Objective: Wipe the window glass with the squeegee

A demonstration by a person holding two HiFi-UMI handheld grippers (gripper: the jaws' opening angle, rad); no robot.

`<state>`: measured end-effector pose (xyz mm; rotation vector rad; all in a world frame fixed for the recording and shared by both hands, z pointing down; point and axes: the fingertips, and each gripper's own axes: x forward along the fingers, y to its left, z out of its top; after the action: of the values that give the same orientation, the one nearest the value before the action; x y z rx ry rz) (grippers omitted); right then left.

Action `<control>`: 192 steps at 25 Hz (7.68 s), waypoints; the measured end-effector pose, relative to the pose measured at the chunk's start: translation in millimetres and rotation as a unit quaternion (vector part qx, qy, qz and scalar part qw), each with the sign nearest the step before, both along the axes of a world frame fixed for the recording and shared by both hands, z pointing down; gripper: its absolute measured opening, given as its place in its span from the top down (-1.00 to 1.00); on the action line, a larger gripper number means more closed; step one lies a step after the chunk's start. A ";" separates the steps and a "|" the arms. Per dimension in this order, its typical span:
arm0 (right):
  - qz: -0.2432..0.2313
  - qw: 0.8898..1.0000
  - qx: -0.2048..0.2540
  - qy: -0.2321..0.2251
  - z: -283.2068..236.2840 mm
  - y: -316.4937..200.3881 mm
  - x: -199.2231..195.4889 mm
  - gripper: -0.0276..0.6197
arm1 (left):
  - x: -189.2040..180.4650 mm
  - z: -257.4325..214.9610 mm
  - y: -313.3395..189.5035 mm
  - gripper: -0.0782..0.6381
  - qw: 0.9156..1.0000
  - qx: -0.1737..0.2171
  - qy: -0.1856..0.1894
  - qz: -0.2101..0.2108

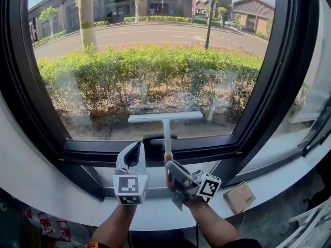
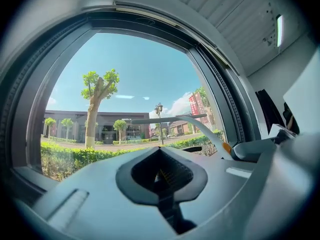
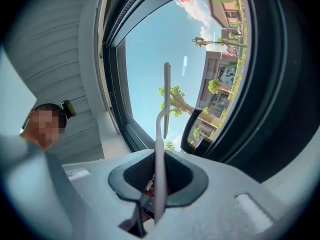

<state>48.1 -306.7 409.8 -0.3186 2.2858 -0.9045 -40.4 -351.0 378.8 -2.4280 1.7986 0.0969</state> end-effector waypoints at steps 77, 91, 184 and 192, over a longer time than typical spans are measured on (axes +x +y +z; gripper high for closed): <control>-0.013 0.998 0.037 0.039 -12.3 -15.1 127.7 0.77 | 122.6 -31.6 -11.1 0.74 0.999 0.029 -0.015 -0.005; -0.011 0.999 0.001 0.053 27.4 -12.2 134.0 0.77 | 124.0 4.4 -14.1 0.74 1.000 -0.004 -0.018 -0.008; -0.028 0.999 -0.038 0.020 84.4 -9.0 182.6 0.77 | 190.8 38.3 -0.9 0.73 0.999 0.001 -0.034 0.042; -0.031 0.999 -0.039 0.006 82.0 -7.1 177.6 0.77 | 189.9 62.3 10.9 0.73 0.998 -0.028 -0.043 0.043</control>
<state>225.7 -313.8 491.8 -0.2886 2.2858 -1.0281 149.5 -340.1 441.0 -2.5064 1.6838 -0.0517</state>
